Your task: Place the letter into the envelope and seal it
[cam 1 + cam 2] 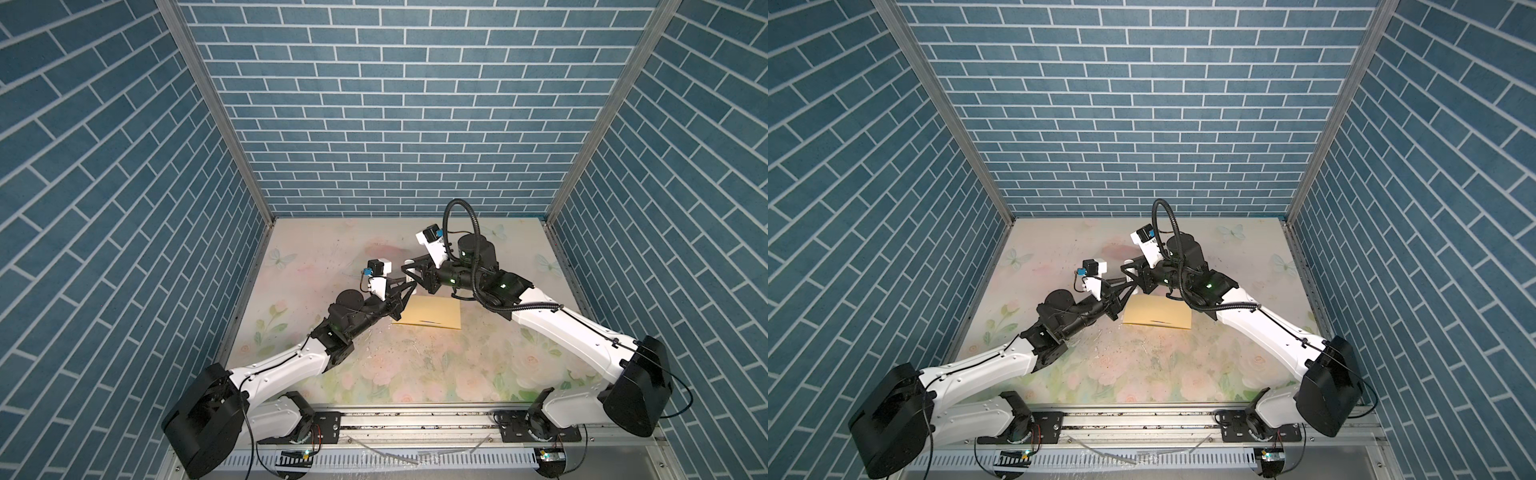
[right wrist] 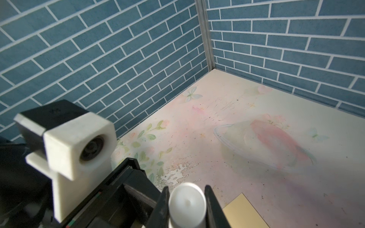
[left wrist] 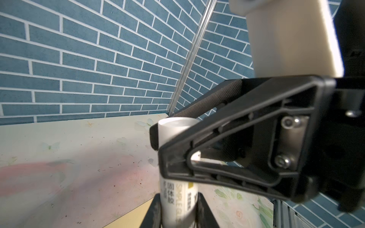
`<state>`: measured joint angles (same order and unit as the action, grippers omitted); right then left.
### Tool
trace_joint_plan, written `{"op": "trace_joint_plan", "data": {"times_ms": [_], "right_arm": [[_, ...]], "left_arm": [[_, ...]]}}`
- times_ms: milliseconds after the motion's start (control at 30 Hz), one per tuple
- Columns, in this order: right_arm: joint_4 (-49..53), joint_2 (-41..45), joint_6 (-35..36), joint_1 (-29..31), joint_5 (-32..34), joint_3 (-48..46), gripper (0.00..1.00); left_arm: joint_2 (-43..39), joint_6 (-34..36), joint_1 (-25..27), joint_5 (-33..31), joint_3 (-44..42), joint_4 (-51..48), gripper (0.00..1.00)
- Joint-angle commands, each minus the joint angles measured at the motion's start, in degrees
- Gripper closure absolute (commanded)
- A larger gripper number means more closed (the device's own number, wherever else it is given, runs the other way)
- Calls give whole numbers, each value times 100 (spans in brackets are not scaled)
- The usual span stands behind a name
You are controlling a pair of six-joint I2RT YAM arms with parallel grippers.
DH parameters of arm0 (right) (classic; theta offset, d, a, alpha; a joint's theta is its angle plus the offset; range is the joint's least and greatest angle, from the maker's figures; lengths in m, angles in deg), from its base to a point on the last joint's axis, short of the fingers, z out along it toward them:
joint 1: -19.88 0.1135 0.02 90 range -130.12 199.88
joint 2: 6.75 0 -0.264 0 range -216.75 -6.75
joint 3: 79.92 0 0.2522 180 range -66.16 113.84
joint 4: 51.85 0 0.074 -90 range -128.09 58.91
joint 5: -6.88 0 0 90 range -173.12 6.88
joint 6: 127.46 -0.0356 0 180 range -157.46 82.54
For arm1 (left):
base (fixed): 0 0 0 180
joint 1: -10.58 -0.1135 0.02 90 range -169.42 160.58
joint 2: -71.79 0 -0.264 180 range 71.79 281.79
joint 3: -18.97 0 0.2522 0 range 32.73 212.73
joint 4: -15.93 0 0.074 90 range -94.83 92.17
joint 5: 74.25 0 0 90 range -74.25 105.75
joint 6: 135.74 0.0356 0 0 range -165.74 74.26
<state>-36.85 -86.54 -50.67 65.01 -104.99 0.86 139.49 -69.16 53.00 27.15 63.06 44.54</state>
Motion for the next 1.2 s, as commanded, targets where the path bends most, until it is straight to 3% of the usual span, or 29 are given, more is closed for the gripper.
{"op": "trace_joint_plan", "data": {"times_ms": [0, 133, 300, 433, 767, 900, 1133, 1167], "right_arm": [[151, -20, 29, 27, -168, 316, 97], [164, -19, 118, 14, -459, 303, 100], [294, 33, 308, -167, -917, 296, 100], [481, 57, 513, -258, -1335, 346, 100], [632, 78, 792, -289, -1786, 373, 100], [639, 51, 820, -288, -1900, 399, 100], [576, 42, 926, -284, -1934, 330, 100], [528, 43, 943, -286, -1891, 305, 96]], "left_arm": [[-93, 119, 30, -24, 166, -29, 100], [-87, 133, 30, 56, 178, -24, 82], [-162, 184, 5, 395, 80, 156, 51], [-191, 148, -88, 785, 140, 13, 43], [-23, -206, -295, 1397, 203, 91, 49], [53, -301, -304, 1437, 223, 166, 56], [359, -610, -304, 1375, 305, 331, 85], [390, -673, -304, 1315, 298, 378, 90]]}}
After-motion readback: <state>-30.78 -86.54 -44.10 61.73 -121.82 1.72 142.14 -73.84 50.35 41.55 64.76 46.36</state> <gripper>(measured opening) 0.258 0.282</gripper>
